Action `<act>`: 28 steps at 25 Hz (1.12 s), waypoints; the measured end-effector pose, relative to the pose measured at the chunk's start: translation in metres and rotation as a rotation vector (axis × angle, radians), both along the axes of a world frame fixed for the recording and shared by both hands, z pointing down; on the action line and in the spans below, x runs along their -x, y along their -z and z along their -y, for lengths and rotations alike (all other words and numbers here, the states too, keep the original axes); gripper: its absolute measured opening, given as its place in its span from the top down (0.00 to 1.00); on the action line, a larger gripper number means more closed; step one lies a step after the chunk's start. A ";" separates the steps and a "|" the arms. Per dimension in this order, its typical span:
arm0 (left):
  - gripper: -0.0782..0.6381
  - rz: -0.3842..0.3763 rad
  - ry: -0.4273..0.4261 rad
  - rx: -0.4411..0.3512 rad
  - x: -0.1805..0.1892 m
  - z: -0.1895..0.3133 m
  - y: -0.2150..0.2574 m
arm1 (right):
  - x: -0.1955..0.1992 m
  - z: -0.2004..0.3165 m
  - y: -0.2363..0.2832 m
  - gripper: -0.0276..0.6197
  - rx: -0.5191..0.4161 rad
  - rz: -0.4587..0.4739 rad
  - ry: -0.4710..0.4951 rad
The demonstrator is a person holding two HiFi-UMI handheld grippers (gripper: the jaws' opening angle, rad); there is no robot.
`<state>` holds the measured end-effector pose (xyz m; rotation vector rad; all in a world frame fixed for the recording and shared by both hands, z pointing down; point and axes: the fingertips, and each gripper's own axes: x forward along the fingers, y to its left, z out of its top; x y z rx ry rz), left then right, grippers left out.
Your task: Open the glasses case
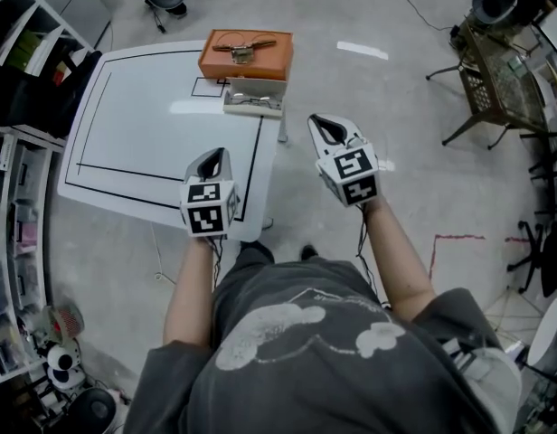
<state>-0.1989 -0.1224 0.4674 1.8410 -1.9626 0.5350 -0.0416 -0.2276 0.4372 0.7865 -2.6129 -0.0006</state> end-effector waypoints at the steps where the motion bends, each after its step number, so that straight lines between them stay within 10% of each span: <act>1: 0.89 0.000 0.006 0.001 -0.008 -0.006 0.000 | -0.006 -0.005 -0.001 0.96 0.010 0.004 0.013; 28: 0.89 -0.037 0.064 0.016 -0.082 -0.111 -0.014 | -0.045 -0.094 -0.031 0.96 0.058 -0.105 0.152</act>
